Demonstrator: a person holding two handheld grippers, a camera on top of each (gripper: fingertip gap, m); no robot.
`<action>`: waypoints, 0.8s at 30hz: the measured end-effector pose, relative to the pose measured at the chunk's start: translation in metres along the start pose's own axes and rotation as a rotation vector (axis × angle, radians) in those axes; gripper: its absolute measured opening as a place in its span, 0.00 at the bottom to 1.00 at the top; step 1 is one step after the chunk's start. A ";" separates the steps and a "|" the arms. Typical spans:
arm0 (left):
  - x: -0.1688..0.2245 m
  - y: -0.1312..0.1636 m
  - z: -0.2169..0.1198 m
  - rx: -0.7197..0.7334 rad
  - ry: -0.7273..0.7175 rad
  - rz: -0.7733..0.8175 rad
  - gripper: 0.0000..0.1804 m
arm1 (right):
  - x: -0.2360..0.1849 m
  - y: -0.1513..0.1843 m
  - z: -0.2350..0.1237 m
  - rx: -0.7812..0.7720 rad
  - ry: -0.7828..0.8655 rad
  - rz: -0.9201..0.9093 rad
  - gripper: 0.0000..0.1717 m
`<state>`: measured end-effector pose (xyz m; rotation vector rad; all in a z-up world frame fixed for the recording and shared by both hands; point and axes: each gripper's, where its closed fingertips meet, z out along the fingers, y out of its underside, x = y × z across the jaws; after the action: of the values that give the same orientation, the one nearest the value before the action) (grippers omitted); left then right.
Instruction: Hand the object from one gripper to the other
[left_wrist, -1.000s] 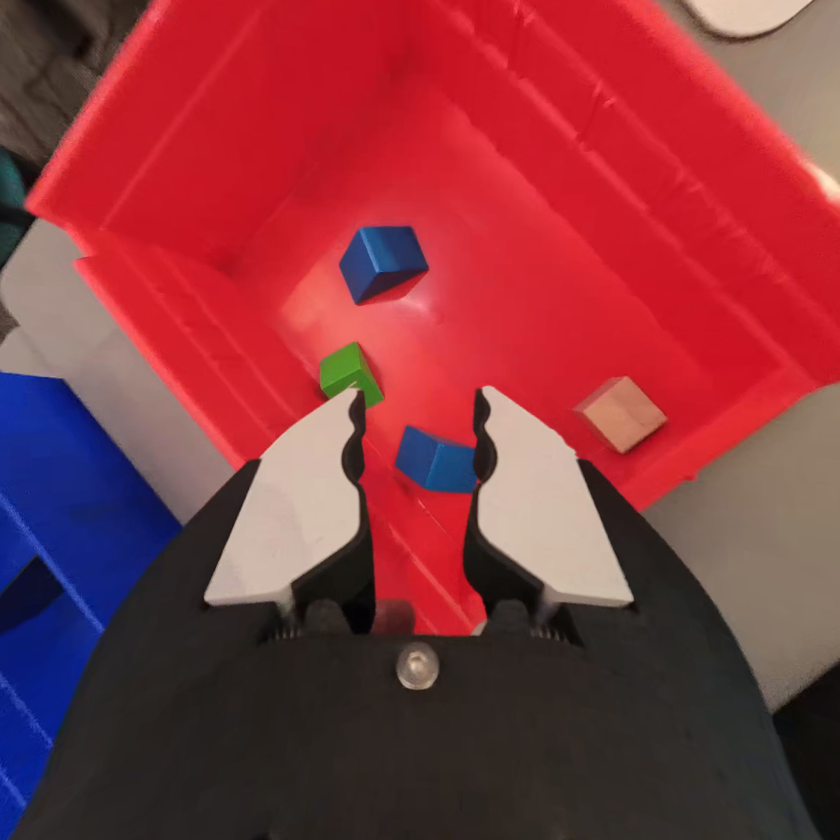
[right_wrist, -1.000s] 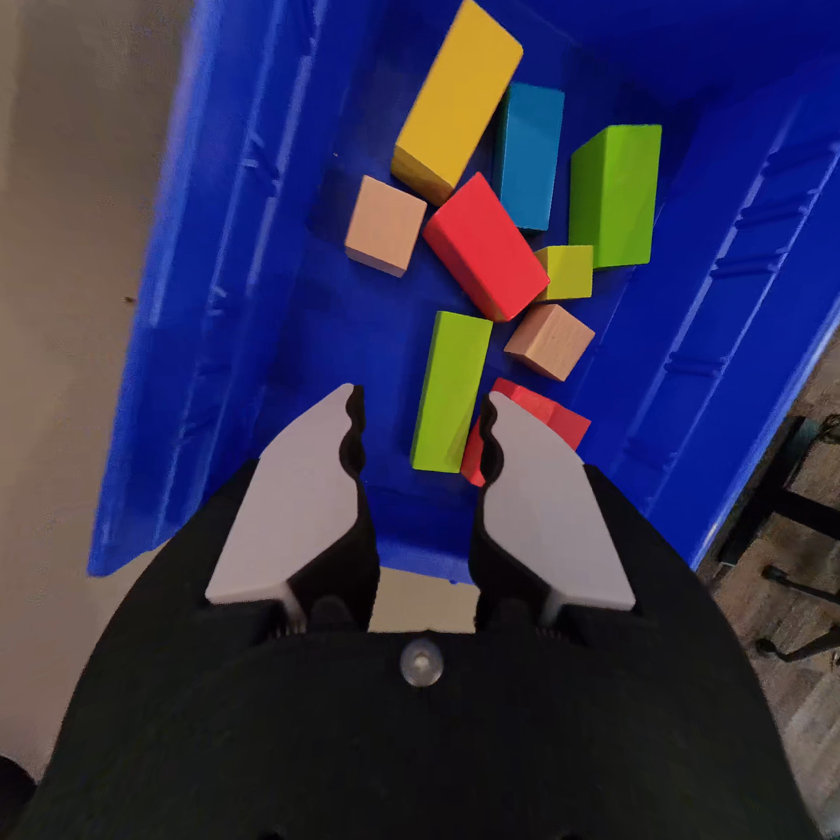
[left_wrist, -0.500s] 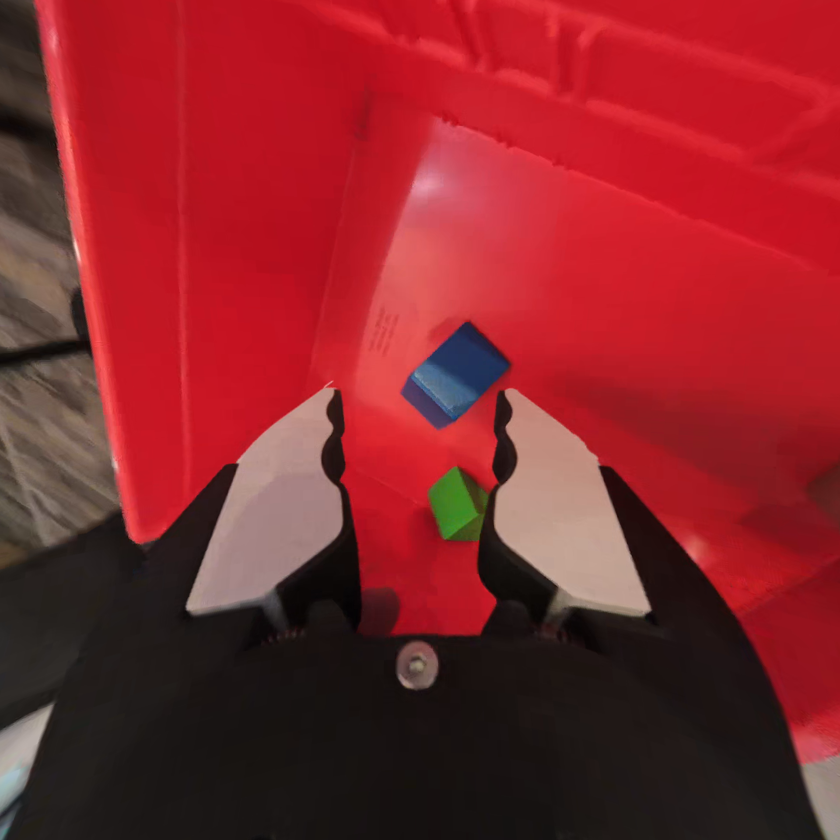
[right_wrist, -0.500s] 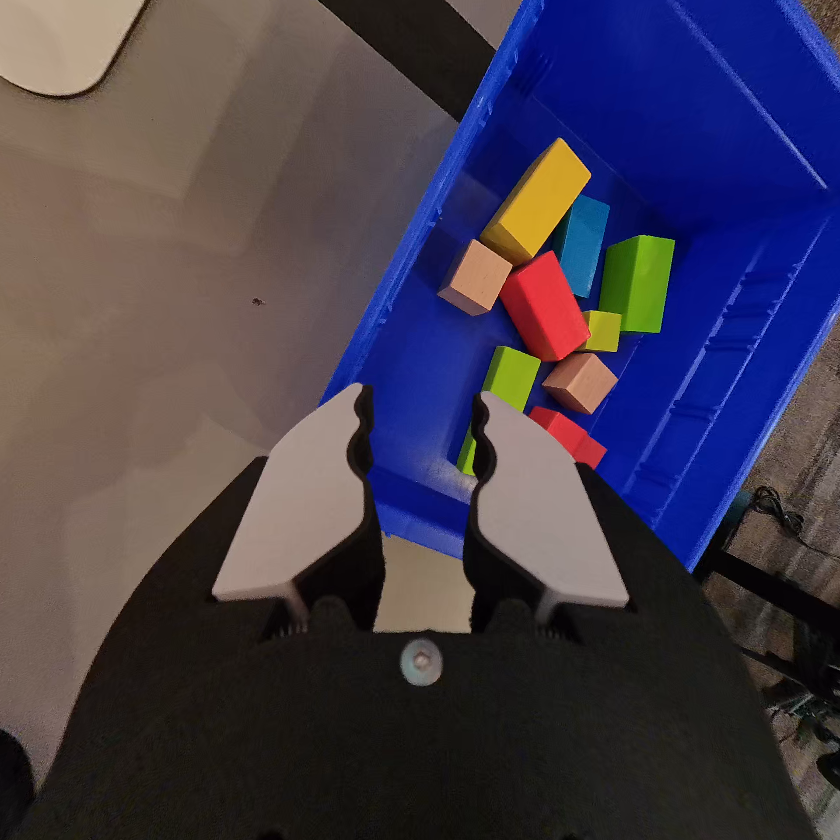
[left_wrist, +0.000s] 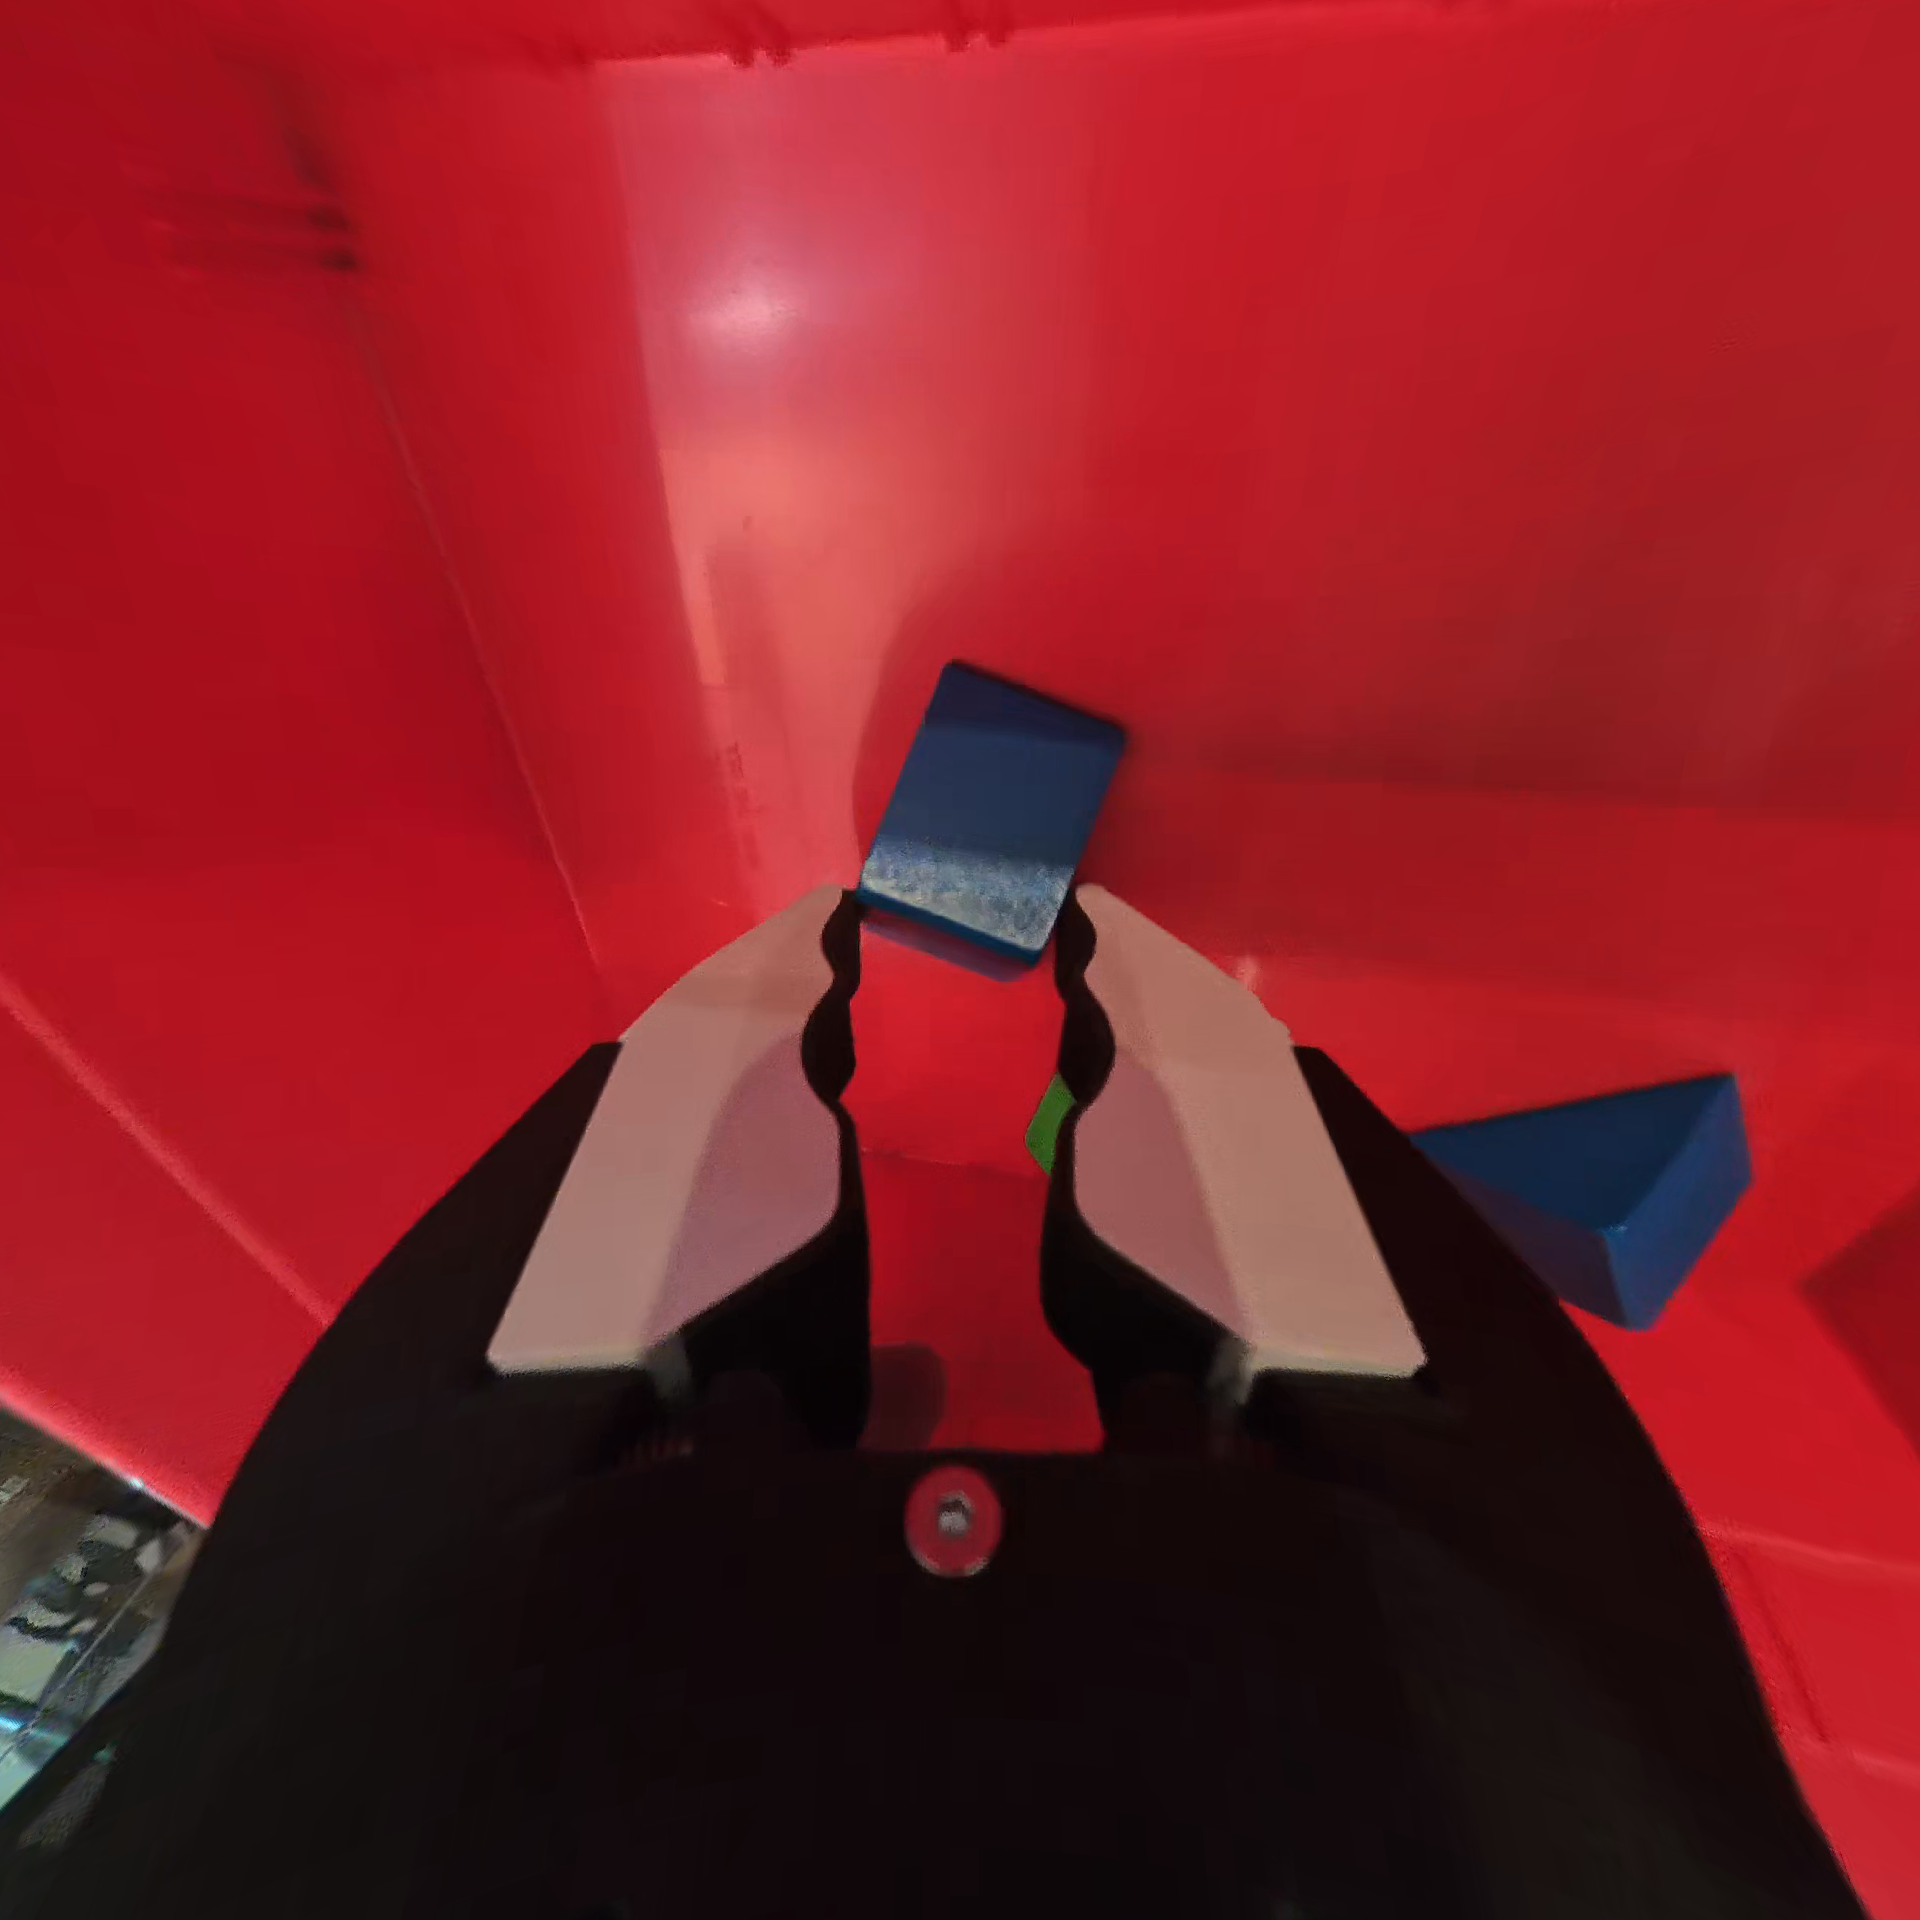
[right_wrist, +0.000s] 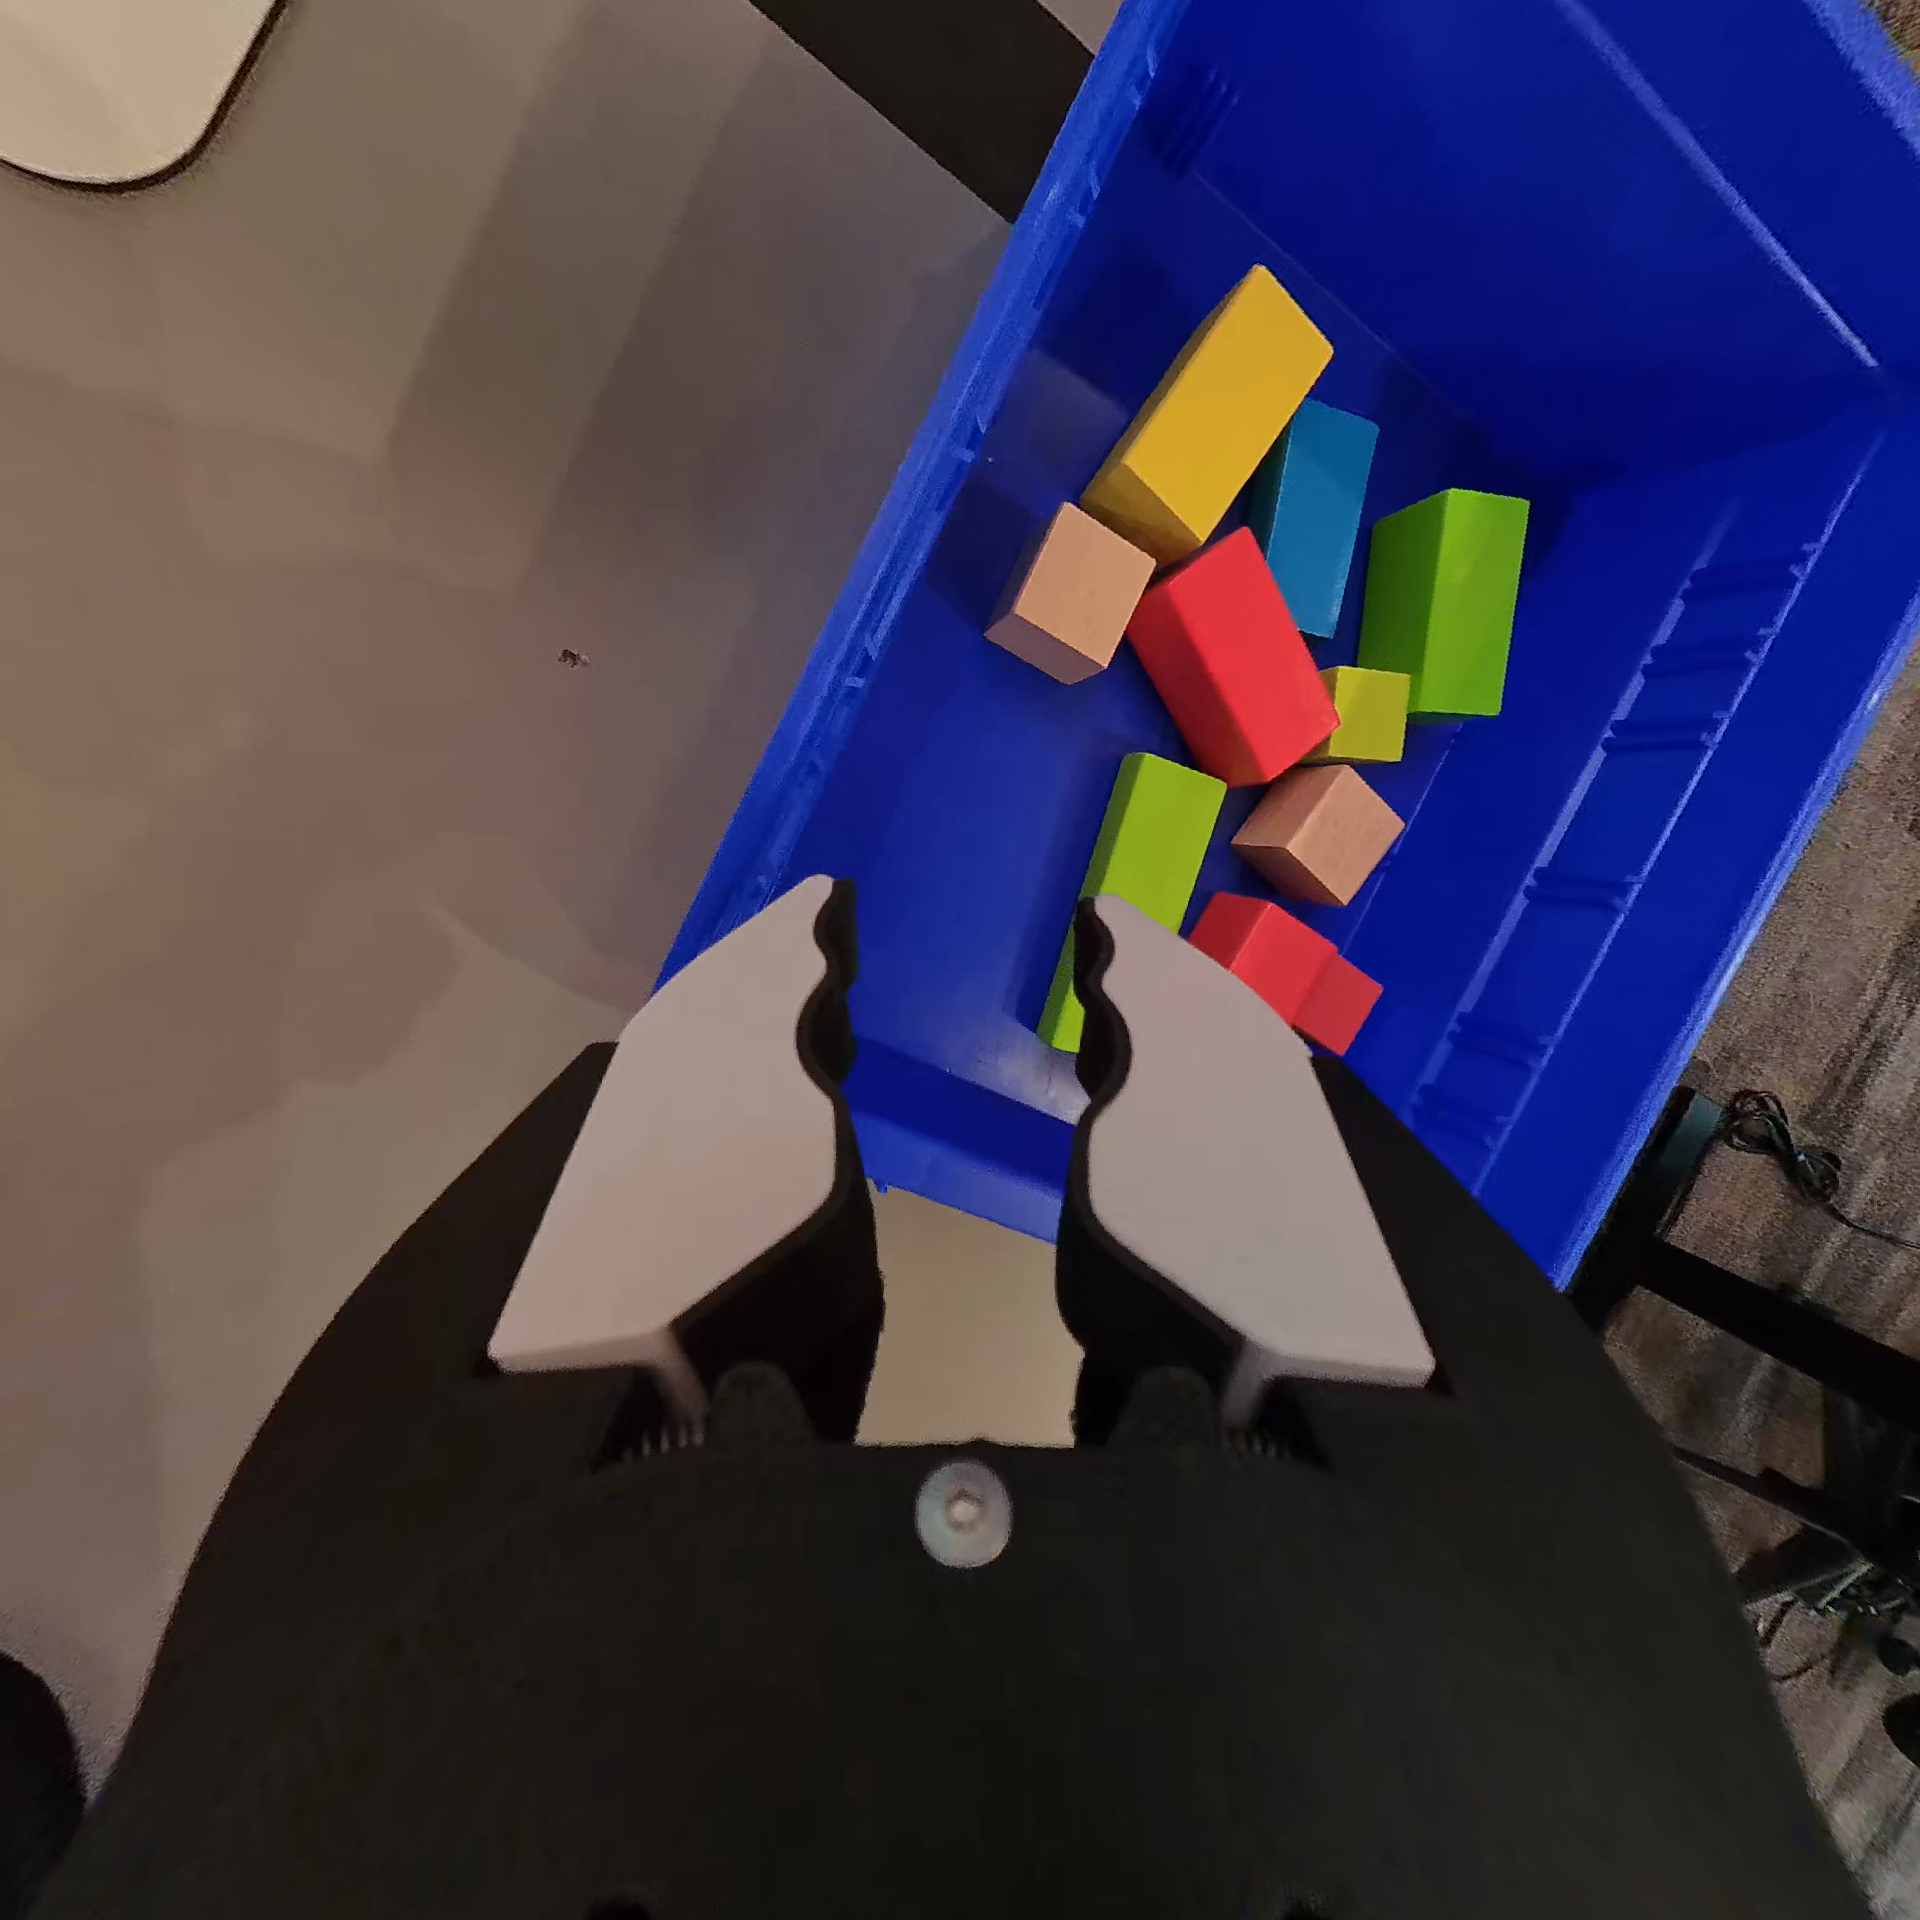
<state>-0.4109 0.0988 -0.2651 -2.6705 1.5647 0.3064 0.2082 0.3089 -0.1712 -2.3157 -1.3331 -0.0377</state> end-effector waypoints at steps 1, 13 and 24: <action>0.000 0.000 0.000 0.009 -0.004 -0.007 0.20 | 0.001 -0.001 -0.001 0.002 0.003 0.000 0.22; 0.013 -0.015 -0.003 0.072 0.034 -0.064 0.20 | -0.002 -0.016 -0.021 0.035 0.045 -0.021 0.22; 0.009 -0.042 -0.140 0.608 -0.178 -0.448 0.20 | -0.076 -0.095 -0.123 0.503 0.096 -0.241 0.24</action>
<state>-0.3486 0.0947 -0.1321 -2.3270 0.7985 0.0349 0.1146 0.2370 -0.0445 -1.7111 -1.3789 0.0974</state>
